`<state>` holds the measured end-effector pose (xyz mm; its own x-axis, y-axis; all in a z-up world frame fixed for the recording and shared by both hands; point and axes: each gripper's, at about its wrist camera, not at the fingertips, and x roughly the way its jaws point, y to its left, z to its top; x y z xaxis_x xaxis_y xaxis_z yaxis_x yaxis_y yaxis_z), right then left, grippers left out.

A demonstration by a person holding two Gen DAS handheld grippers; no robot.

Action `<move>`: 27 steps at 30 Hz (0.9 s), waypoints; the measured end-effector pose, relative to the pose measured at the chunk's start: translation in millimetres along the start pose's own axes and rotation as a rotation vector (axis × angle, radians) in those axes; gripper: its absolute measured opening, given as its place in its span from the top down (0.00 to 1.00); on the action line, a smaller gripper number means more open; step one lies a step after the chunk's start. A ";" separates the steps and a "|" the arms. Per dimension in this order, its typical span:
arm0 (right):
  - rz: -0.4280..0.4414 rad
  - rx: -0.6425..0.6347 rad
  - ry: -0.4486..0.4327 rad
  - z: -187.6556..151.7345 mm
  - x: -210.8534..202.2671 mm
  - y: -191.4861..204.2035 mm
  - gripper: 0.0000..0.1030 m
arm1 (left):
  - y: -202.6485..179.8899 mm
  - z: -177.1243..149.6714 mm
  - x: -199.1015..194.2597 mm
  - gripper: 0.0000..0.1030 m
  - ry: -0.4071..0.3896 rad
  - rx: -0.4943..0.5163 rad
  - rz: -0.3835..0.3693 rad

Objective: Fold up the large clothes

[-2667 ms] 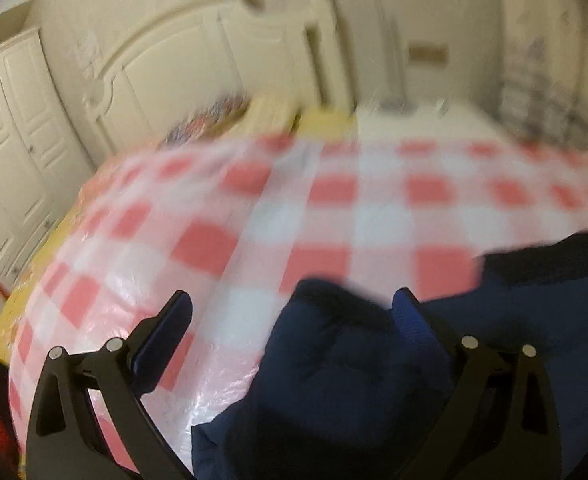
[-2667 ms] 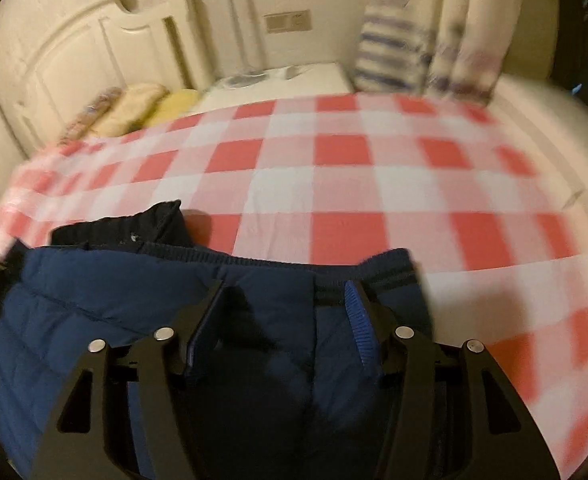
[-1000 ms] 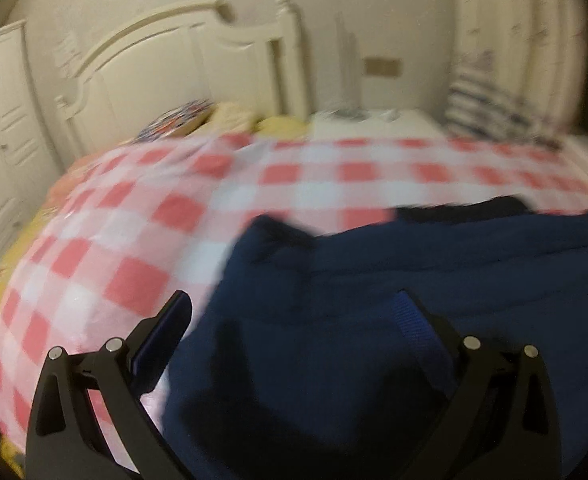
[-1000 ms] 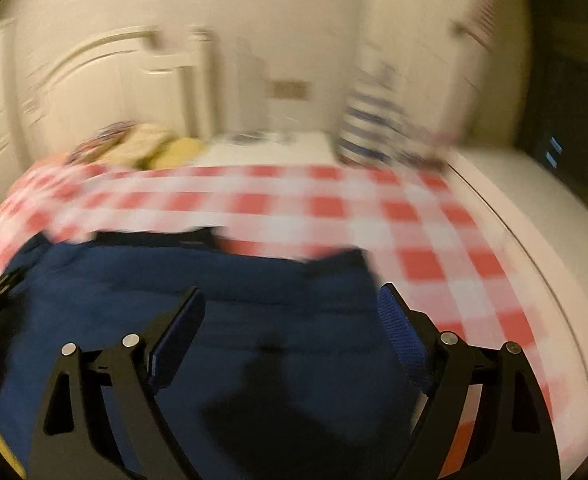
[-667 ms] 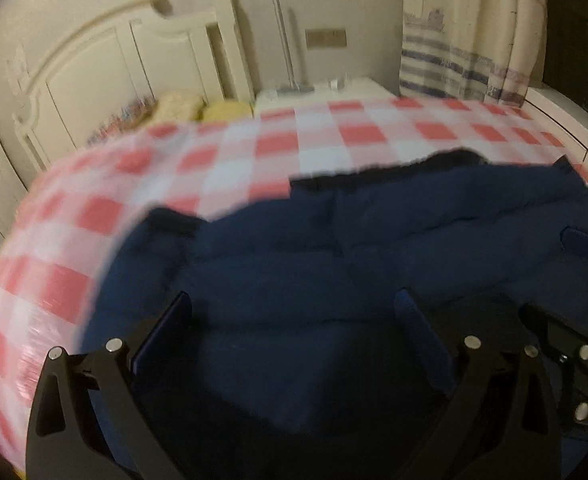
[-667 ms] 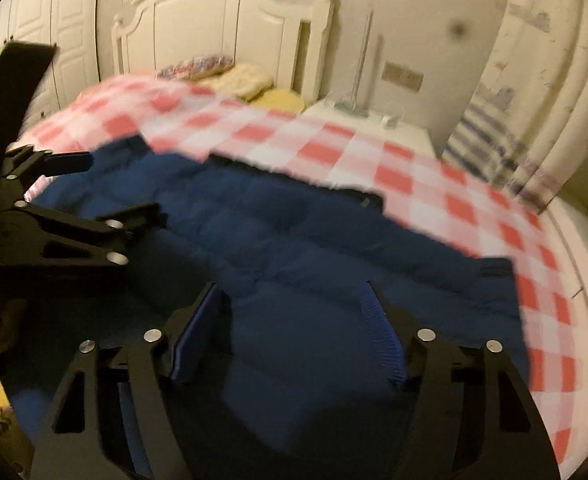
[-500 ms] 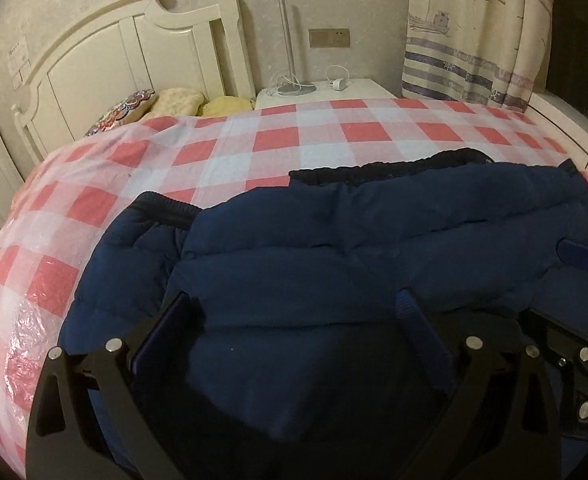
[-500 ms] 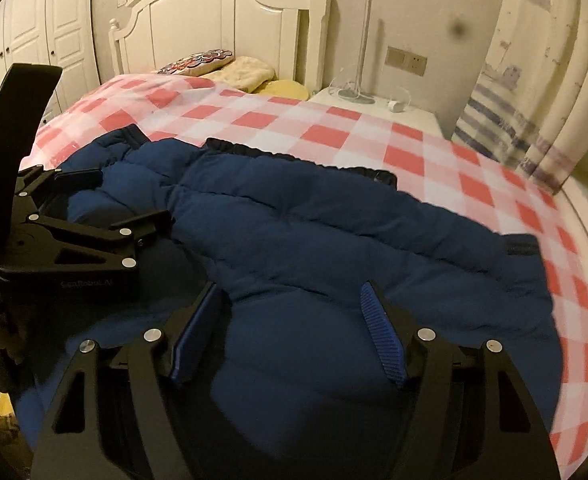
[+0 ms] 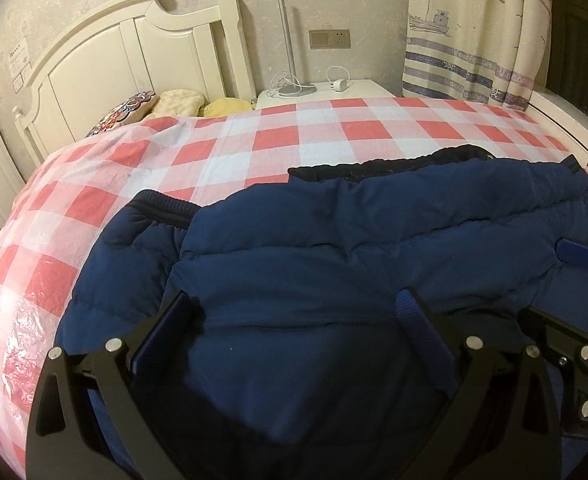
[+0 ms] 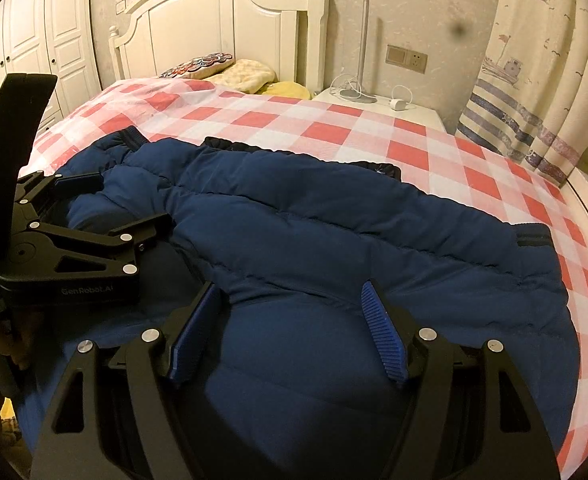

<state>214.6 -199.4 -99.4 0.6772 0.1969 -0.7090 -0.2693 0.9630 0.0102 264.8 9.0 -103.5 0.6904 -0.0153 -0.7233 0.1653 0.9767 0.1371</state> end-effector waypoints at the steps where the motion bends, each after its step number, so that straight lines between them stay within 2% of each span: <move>1: 0.001 0.000 0.001 0.0 0.1 -0.3 0.35 | 0.0 -0.1 0.1 0.02 0.001 0.000 -0.001; 7: 0.026 0.014 0.023 2.4 -1.5 -5.6 0.35 | 10.9 1.6 -12.9 0.02 0.016 0.001 -0.043; 9: 0.014 0.006 0.038 3.3 -9.9 -10.3 0.36 | 26.2 -1.7 -32.3 0.02 -0.024 0.004 0.007; 11: -0.038 0.006 0.017 -0.4 -30.0 -27.6 0.36 | 44.5 -7.6 -43.8 0.02 -0.040 -0.008 0.059; 14: -0.099 0.073 0.012 -12.0 -45.8 -64.6 0.35 | 78.4 -25.6 -39.6 0.02 -0.013 -0.052 0.111; 15: -0.114 0.118 0.020 -20.4 -48.3 -84.0 0.35 | 91.1 -32.4 -34.4 0.02 0.002 -0.095 0.061; 17: -0.086 0.192 0.022 -35.4 -48.2 -108.8 0.34 | 106.0 -37.5 -30.4 0.02 0.004 -0.164 -0.015; 19: -0.039 0.238 0.007 -45.5 -45.8 -119.5 0.34 | 103.1 -36.4 -27.1 0.02 0.001 -0.151 0.001; 22: -0.069 0.223 -0.003 -46.5 -40.8 -114.9 0.30 | 97.4 -35.7 -24.5 0.02 -0.003 -0.129 0.028; 27: -0.016 0.269 -0.007 -49.7 -38.3 -123.2 0.29 | 107.8 -35.6 -19.6 0.02 0.019 -0.202 -0.054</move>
<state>187.8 -334.7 -108.5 0.6852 0.1813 -0.7054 -0.0671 0.9801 0.1866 244.0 122.2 -98.6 0.6704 -0.0670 -0.7389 0.0562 0.9976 -0.0395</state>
